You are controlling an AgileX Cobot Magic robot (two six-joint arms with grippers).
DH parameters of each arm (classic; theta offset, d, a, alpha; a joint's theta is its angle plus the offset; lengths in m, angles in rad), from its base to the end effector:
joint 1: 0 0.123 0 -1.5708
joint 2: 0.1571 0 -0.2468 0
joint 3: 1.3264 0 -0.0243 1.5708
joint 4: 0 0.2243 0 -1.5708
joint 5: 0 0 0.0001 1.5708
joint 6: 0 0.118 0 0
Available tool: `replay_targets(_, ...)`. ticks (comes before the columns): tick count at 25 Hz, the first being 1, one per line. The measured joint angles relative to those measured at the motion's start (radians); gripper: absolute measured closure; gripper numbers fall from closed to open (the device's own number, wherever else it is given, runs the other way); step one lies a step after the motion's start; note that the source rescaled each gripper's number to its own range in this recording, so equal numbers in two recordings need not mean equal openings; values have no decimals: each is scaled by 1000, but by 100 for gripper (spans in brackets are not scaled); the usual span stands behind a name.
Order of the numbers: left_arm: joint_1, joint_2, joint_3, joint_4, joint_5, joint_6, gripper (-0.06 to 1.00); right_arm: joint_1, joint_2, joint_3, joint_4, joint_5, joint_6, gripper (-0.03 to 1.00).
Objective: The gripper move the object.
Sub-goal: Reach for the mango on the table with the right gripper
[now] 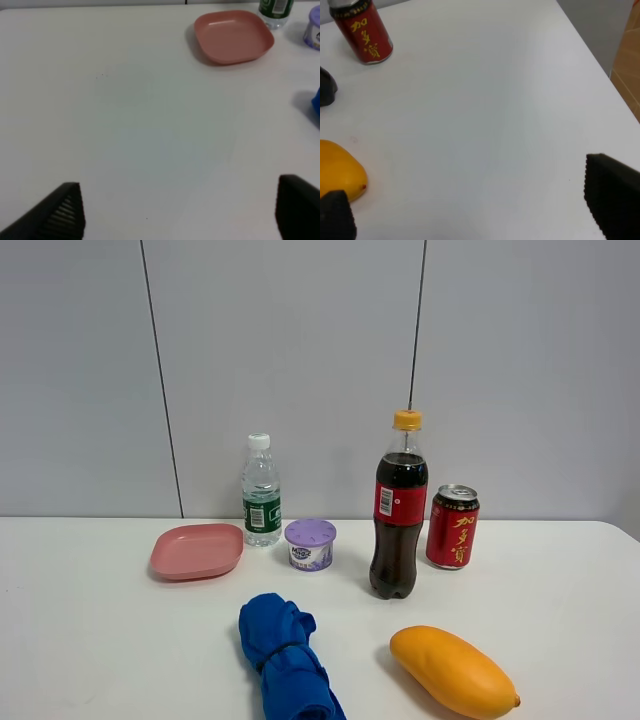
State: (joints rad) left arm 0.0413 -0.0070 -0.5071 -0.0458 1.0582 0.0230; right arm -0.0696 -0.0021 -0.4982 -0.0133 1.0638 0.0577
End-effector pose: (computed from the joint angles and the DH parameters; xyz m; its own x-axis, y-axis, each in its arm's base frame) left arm 0.0331 -0.0033 0.2548 -0.4403 -0.0177 -0.8977 -0.0052 0.9998 -0.0171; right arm 0.0340 -0.0037 0.2515 -0.4526 0.0829 -0.8879 0.1032 0.9939 0.0402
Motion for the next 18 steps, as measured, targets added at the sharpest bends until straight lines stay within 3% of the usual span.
replay_targets(18,0,0,0,0,0,0,-6,0,0,-5,0,-6,0,12)
